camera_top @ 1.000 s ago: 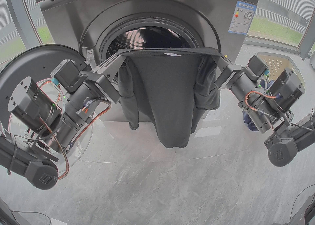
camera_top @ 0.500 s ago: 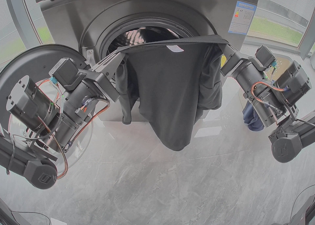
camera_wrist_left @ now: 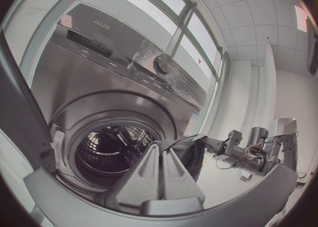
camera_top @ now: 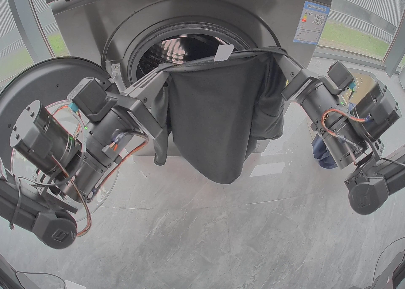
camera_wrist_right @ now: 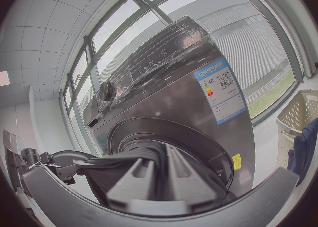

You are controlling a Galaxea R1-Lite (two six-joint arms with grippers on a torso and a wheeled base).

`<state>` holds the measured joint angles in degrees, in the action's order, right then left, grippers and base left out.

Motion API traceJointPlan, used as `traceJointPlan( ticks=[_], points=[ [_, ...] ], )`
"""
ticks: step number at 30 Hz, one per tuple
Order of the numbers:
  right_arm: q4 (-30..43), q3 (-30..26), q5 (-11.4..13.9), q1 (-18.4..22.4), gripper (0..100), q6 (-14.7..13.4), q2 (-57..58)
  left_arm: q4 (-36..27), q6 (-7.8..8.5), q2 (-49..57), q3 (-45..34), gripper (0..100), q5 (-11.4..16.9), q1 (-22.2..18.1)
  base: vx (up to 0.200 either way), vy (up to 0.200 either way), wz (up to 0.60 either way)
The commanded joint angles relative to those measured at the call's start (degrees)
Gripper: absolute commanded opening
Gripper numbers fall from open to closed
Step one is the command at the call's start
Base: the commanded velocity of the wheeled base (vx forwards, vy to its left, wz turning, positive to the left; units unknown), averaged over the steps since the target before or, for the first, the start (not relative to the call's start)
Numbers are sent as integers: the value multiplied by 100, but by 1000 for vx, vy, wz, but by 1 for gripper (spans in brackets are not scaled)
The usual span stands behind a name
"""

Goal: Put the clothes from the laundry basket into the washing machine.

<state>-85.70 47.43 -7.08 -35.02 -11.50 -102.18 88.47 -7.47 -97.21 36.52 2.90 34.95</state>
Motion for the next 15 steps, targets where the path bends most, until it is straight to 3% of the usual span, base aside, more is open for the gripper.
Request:
traceJointPlan(
  ticks=[1, 7, 9, 15],
  points=[
    [36, -516, 58, -136, 100, -37, -188, -66, -9, -334, 224, 0, 17, 214, 0, 0, 0],
    [-43, -1166, 286, -198, 100, -2, -636, -260, -9, -598, 856, 0, 9, 205, 0, 0, 0],
    [-175, -1447, 515, -268, 100, 77, -777, -356, -9, -633, 988, 0, 9, 223, 0, 0, 0],
    [-193, -1597, 796, -242, 100, 183, -1181, -409, -9, -703, 1182, 0, 17, 319, 0, 0, 0]
  ],
)
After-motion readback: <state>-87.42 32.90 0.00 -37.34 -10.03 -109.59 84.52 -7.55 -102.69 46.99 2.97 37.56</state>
